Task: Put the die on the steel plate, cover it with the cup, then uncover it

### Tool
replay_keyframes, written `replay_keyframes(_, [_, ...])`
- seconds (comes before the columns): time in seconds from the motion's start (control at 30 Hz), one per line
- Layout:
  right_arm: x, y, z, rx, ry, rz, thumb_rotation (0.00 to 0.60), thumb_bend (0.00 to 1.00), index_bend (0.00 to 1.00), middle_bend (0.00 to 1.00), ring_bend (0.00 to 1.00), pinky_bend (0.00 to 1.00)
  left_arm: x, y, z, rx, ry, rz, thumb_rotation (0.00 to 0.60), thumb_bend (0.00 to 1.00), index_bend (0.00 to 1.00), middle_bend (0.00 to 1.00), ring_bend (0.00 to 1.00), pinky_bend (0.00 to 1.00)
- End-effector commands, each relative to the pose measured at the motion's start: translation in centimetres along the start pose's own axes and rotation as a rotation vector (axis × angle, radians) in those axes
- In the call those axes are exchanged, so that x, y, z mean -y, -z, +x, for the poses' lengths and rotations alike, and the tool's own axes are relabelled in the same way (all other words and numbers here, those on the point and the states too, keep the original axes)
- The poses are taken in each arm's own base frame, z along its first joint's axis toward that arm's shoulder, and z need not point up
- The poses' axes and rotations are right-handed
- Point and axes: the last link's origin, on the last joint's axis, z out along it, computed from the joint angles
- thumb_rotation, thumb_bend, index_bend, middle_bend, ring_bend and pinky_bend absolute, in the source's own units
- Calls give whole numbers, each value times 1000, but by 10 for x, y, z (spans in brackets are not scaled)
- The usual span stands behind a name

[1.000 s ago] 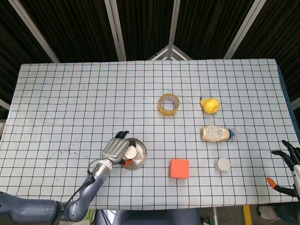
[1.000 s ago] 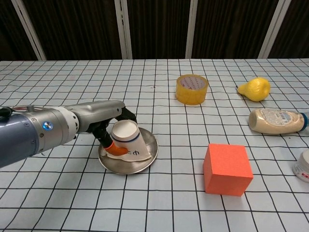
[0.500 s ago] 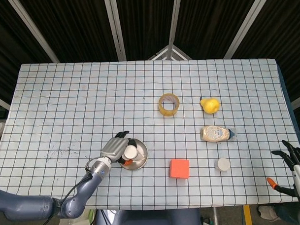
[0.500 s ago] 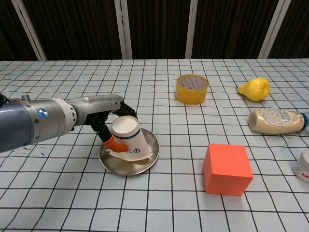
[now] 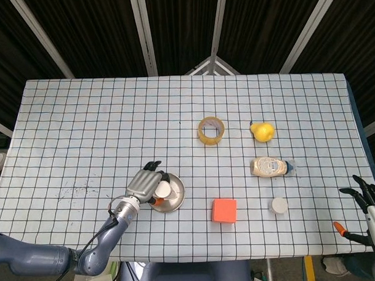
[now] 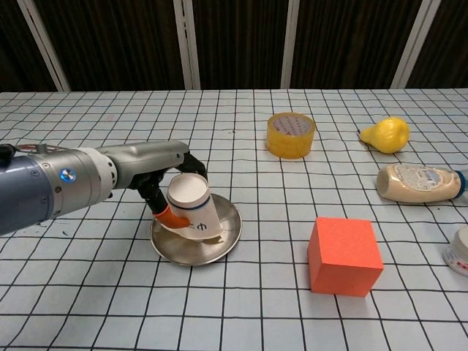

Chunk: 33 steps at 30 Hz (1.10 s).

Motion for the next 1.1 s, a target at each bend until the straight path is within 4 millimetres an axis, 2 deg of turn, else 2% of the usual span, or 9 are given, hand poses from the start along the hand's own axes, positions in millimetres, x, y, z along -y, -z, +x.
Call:
replay_keyframes(0.03, [-1,0,0,2,2,-5,600,234,267,50,85,0,-4,1,4,-30,19,-12,600,436,557,363,0,0])
replay_keyframes(0.2, [-1,-1,0,2,4,-2,600,234,267,50,85,0,-8,8,28,-97,102,-25,600,443,554,352,0,0])
replay_keyframes(0.43, [2,1,-1,4,10,3,600,235,268,51,86,0,1,38,82,-193,98,-12,600,439,548,346,0,0])
replay_keyframes(0.53, [3,1,-1,2,6,3,600,234,268,50,86,0,18,53,102,-238,48,40,600,437,541,340,0,0])
replay_keyframes(0.63, [3,3,1,-5,4,5,600,234,268,50,86,0,50,65,115,-264,4,141,600,433,533,331,0,0])
replay_keyframes(0.73, [5,4,2,-6,4,10,600,234,268,50,86,0,84,72,119,-276,34,235,600,432,533,330,0,0])
replay_keyframes(0.83, [5,4,3,-8,2,10,600,234,268,50,85,0,113,74,114,-269,75,295,600,432,533,330,0,0])
replay_keyframes(0.97, [4,4,4,-12,9,6,600,234,268,50,86,0,147,71,100,-256,131,338,600,432,533,330,0,0])
replay_keyframes(1.1, [5,4,4,-13,14,11,600,234,268,50,86,0,172,61,83,-254,185,356,600,433,534,330,0,0])
